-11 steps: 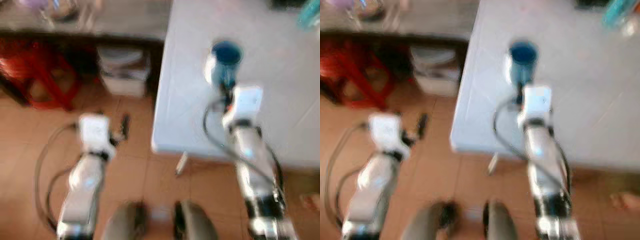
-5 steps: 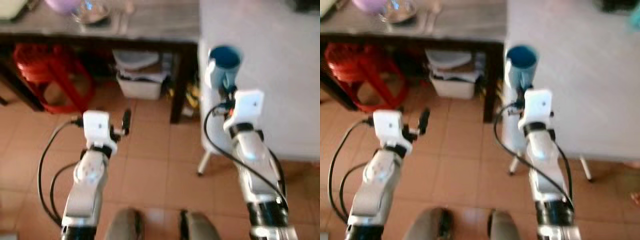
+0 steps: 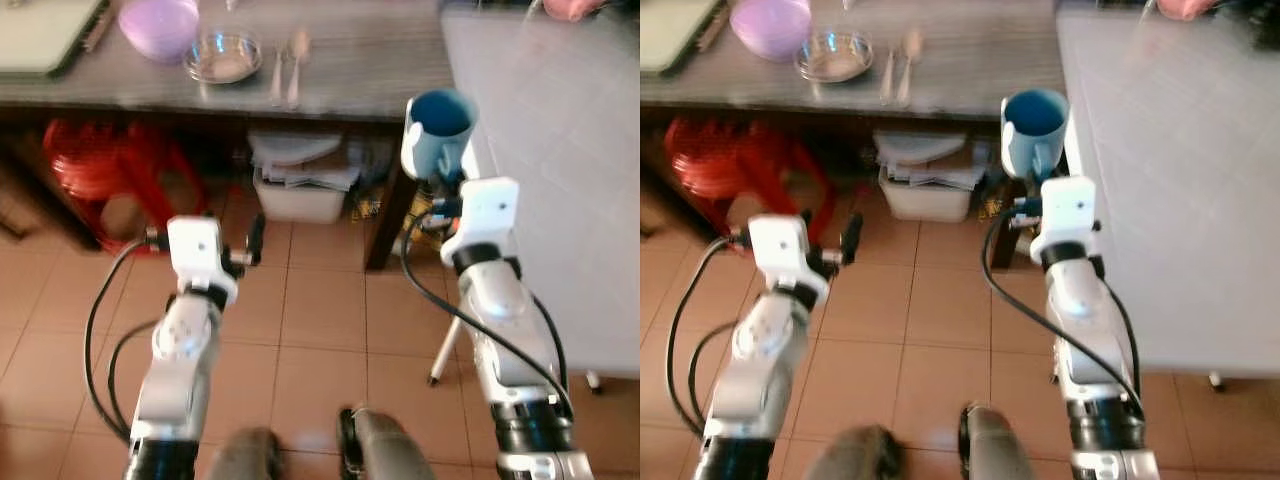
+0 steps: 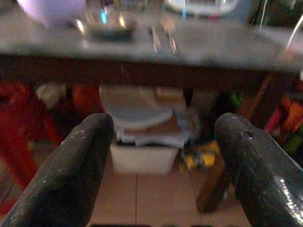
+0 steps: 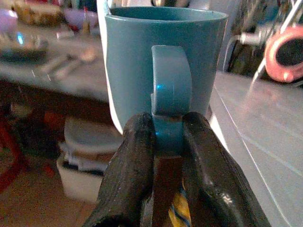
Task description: Setting the table
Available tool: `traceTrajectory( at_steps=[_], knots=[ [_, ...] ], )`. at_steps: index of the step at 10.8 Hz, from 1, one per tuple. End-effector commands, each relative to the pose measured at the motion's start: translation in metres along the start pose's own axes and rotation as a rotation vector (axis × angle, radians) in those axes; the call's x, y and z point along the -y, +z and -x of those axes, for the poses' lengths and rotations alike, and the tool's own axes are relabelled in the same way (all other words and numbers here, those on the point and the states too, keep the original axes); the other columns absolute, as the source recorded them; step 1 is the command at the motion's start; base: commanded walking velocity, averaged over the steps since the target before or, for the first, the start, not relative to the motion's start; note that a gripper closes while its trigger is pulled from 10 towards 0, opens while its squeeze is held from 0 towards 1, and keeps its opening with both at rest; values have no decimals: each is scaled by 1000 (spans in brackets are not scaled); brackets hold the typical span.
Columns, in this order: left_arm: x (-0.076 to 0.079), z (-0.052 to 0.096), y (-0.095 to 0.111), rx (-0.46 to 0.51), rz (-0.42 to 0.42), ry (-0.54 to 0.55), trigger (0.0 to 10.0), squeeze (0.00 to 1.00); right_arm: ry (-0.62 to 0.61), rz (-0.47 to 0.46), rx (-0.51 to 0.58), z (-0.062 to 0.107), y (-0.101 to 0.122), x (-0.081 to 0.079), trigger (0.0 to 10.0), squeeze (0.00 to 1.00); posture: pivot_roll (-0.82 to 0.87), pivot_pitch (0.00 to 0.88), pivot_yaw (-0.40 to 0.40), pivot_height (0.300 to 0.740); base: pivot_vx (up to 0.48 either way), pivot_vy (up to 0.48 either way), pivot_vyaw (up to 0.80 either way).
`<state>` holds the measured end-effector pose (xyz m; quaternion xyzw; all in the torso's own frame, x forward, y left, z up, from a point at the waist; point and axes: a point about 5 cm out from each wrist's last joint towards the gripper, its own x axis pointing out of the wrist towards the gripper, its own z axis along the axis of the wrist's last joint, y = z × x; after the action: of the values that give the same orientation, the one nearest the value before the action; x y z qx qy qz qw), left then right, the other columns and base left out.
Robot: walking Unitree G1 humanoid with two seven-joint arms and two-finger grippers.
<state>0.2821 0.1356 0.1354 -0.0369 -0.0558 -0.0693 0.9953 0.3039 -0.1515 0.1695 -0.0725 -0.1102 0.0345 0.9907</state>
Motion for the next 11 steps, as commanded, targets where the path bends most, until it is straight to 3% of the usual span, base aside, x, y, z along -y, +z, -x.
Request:
traceTrajectory(
  at_steps=[1, 2, 3, 7, 8, 11],
  knots=[
    [-9, 4, -3, -6, 4, 37, 10000, 0, 28, -17, 21, 1, 5, -8, 10000, 0, -62, 179, 5, 740, 334, 345, 0],
    [-10, 3, -2, 15, 48, 56, 10000, 0, 42, -19, 24, 4, 3, -10, 10000, 0, -67, 176, 4, 740, 311, 364, 0],
    [-9, 4, -1, 17, 38, 57, 10000, 0, 37, -20, 13, 11, -1, -9, 10000, 0, -69, 170, 4, 740, 285, 386, 0],
    [-25, 16, -3, 15, 14, 130, 10000, 0, -31, -75, -87, 63, -21, 2, 10000, 0, -65, 103, 20, 740, 314, 280, 0],
    [-23, 15, -3, 16, 11, 103, 10000, 0, -30, -62, -84, 63, -21, 3, 10000, 0, -70, 96, 26, 740, 345, 0, 0],
    [-9, 16, 2, 46, 3, -6, 10000, 0, -15, -47, -18, 44, -7, 1, 10000, 0, -71, 84, 24, 740, 474, 0, 144]
  ],
)
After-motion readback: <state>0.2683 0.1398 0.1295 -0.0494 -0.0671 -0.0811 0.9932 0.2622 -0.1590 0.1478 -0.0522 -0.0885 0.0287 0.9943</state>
